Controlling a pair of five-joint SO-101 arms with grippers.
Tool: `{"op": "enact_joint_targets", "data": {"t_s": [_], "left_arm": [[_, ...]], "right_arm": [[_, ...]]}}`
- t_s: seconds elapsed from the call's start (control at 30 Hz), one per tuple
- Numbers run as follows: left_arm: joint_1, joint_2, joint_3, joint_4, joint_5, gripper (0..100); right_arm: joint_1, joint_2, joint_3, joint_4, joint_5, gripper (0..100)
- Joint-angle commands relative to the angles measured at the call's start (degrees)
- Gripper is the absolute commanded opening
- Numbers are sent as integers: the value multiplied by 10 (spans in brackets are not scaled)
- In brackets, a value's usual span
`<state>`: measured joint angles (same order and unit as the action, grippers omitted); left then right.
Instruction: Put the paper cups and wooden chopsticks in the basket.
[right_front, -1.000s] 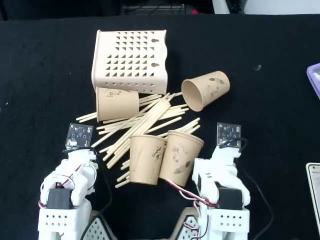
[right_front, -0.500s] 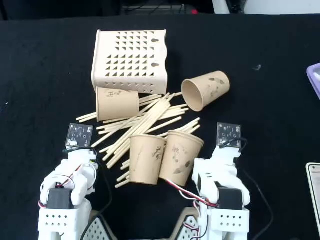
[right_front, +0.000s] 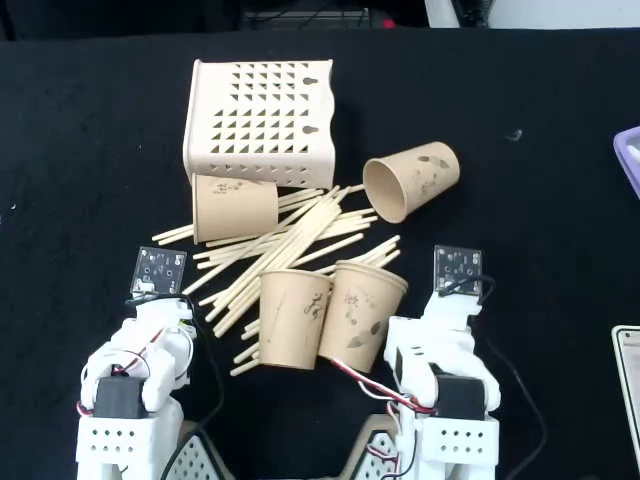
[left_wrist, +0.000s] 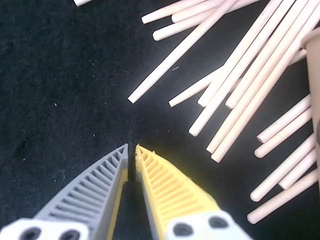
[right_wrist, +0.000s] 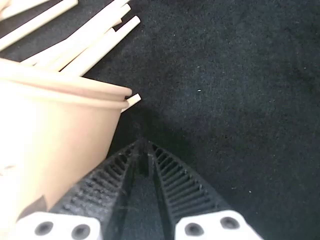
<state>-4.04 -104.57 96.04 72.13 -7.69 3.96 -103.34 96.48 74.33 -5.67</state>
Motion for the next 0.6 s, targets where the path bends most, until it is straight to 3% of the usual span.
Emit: {"op": "enact_joint_targets", "data": {"t_s": [0.0,0.17,0.43,0.57], "left_arm": [[-5,-1,13,-6,0,30],[15,-1,13,-6,-1,32],[64,-1,13,-11,-3,30],[35,-1,11,-13,-4,32]], "right_arm": [[5,-51,0,4,-5,12],[-11,-51,0,4,-3,12],[-193,-51,0,4,-1,12],[-244,-52,0,-4,-2,12]]}}
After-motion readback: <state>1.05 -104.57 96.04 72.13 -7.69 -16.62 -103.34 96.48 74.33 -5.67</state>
